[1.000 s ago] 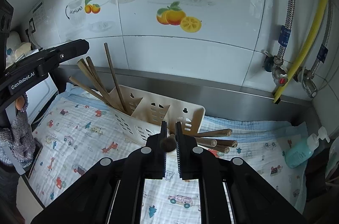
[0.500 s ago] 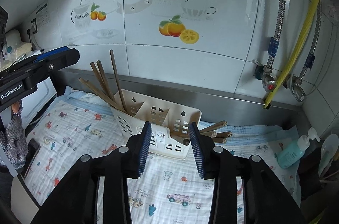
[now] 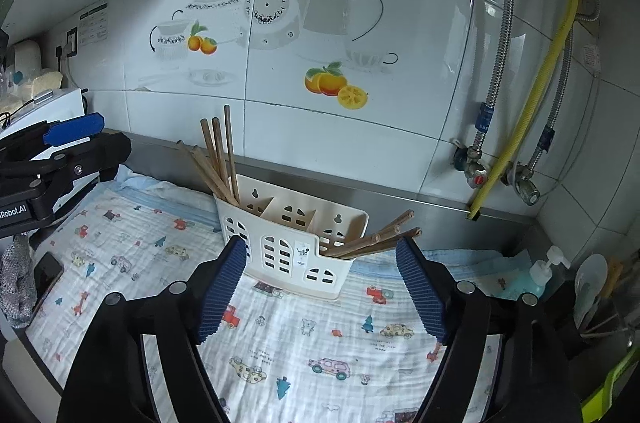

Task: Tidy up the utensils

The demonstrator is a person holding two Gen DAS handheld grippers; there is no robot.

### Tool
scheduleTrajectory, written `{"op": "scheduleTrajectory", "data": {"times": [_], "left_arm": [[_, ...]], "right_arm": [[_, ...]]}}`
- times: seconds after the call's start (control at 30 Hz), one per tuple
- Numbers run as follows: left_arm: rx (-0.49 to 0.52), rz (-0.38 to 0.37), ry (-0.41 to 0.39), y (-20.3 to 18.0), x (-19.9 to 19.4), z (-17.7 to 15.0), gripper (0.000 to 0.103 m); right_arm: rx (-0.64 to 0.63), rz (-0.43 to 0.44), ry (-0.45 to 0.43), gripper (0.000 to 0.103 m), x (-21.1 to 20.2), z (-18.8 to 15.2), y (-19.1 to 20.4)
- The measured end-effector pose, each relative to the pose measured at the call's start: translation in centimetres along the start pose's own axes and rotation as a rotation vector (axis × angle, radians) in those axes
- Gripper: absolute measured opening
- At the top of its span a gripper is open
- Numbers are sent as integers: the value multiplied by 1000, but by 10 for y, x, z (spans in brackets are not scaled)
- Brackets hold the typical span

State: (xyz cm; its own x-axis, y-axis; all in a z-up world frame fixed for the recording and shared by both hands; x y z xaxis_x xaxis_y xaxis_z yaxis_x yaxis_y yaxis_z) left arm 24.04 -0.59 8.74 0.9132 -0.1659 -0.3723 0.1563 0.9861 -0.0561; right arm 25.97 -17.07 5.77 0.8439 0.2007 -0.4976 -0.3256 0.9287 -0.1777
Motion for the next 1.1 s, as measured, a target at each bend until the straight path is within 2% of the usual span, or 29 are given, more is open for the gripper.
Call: {"op": "scheduleTrajectory", "data": {"times": [0.3, 0.73, 1.1], "left_arm": [[-15, 53, 4, 19, -25, -30, 85], [-38, 122, 33, 37, -48, -71, 87], [-89, 133, 46, 46, -60, -93, 87]], "right_arm": [[21, -53, -43, 89, -22, -18, 4], [100, -68, -67, 93, -47, -40, 8], [154, -106, -51, 95, -53, -63, 5]]}}
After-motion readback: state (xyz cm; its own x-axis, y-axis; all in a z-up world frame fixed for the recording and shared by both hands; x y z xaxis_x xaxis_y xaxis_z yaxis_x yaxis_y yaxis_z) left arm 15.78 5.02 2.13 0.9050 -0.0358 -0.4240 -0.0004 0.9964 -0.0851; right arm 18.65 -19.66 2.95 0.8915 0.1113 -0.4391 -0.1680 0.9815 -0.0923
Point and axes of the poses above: each gripper's, at about its wrist camera, not at the fingertips, and x roughly the way its jaws point, y to its left, z to its top, the point moved 10 cm from there along x, roughly the way its jaws point, and after that the axes turned 3 degrees about -z, right-handed, at the moved point
